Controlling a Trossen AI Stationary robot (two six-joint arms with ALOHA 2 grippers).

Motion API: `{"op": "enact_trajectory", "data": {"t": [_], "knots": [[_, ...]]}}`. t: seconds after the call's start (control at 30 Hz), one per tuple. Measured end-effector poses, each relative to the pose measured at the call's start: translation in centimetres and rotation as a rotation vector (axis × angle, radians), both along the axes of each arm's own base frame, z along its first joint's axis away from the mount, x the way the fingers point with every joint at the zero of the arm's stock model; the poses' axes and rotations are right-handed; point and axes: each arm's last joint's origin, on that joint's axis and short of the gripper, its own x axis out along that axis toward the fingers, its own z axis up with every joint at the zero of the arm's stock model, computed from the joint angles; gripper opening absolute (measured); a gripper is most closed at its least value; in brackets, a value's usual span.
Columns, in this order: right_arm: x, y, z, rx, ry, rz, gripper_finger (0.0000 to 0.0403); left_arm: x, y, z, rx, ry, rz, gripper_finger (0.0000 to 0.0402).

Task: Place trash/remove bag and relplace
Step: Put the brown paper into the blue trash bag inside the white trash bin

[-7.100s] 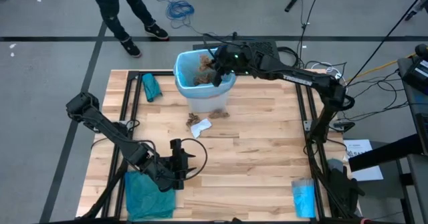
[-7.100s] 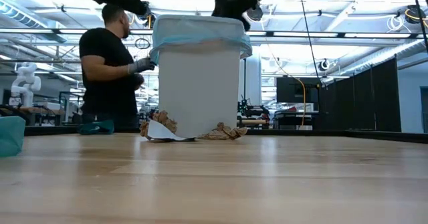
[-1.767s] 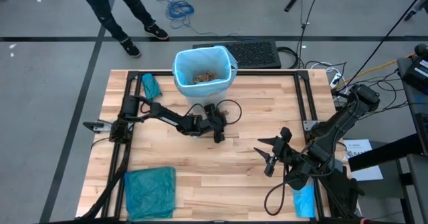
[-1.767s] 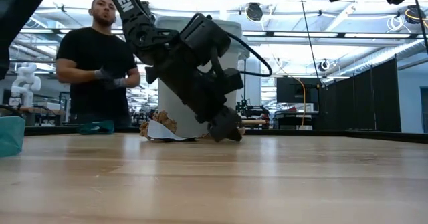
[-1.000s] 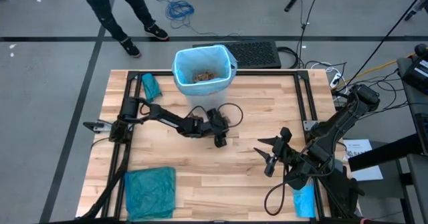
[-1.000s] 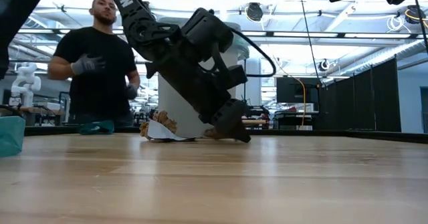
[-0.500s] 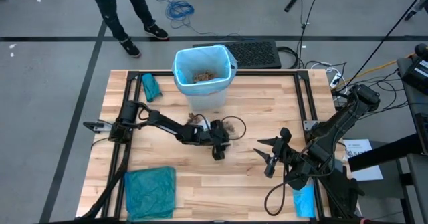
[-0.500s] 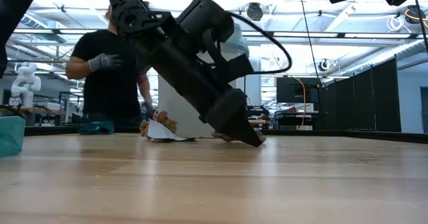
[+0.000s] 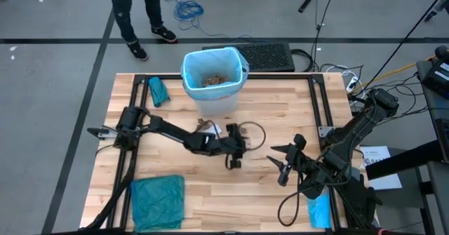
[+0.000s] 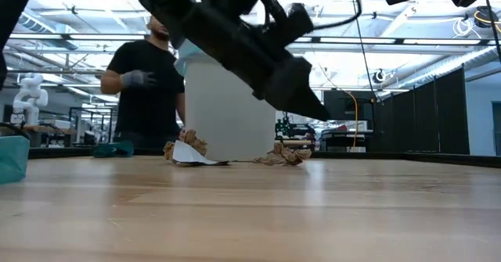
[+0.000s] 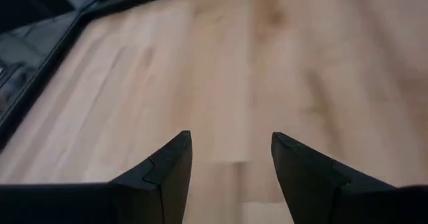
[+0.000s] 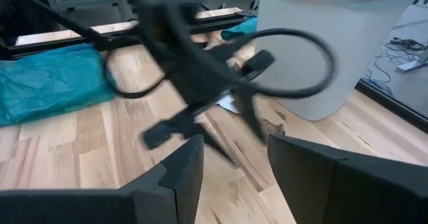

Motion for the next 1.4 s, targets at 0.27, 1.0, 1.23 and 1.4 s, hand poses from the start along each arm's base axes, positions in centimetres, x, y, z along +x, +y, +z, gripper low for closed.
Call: {"op": "enact_trajectory", "data": {"t": [0.27, 1.0, 1.23, 1.4], "knots": [[0.0, 0.0, 0.0, 0.002, -0.002, 0.0, 0.016, -0.2, 4.2, -0.7, -0.021, 0.082, 0.07, 0.0201], [0.0, 0.0, 0.0, 0.002, -0.003, 0.0, 0.016, -0.2, 6.9, -2.0, -0.178, 0.116, 0.017, 0.0201], [0.0, 0.0, 0.0, 0.001, -0.002, -0.001, 0.016, -0.1, 7.1, -3.9, -0.185, 0.153, 0.061, 0.0201], [0.0, 0.0, 0.0, 0.0, -0.001, 0.0, 0.016, 0.1, 7.1, -5.0, -0.198, 0.15, 0.118, 0.0195]]}}
